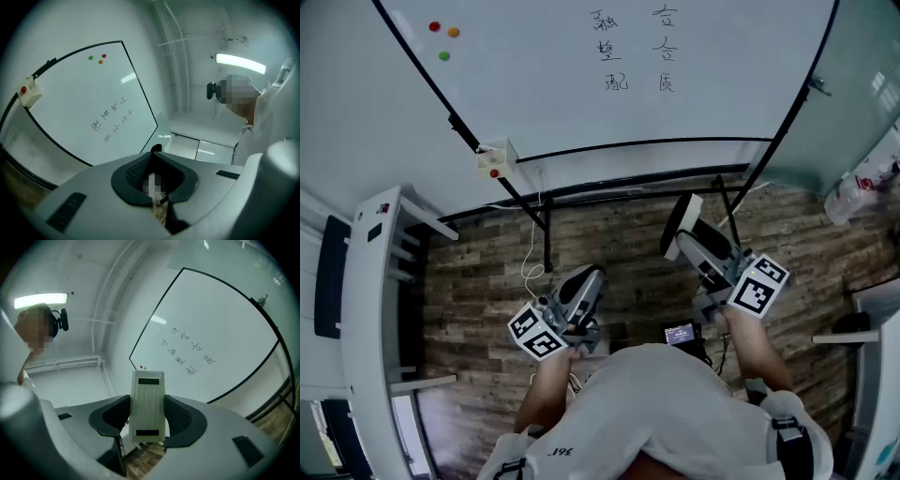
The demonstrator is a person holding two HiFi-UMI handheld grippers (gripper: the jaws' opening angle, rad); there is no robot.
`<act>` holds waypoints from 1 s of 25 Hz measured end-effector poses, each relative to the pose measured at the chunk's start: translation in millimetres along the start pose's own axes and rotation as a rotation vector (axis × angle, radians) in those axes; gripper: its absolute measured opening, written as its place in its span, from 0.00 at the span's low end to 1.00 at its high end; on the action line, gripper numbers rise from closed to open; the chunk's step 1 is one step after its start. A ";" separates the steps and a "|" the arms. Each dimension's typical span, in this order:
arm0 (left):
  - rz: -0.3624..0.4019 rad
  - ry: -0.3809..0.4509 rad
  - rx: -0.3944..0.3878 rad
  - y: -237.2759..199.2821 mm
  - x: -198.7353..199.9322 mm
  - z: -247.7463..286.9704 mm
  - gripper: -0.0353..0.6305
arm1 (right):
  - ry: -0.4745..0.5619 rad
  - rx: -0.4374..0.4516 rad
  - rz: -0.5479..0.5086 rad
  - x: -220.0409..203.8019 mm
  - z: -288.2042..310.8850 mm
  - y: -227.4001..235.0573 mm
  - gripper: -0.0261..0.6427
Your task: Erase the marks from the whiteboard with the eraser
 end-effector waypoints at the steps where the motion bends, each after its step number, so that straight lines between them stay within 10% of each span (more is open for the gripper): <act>1: -0.007 0.006 0.004 -2.0 2.8 -4.9 0.06 | -0.002 -0.002 -0.001 -2.6 3.8 -2.7 0.41; 25: -0.021 -0.014 -0.060 -33.2 38.1 -47.7 0.06 | -0.002 -0.122 -0.187 -24.8 49.0 -47.0 0.41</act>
Point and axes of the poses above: the fingertips, and each gripper's own axes: z forward along the fingers, y to its right, x out of its top, the point moved 8 cm from there along -z, backward along the fingers, and after that the axes turned 10 degrees about -x, right-handed, at the moved point
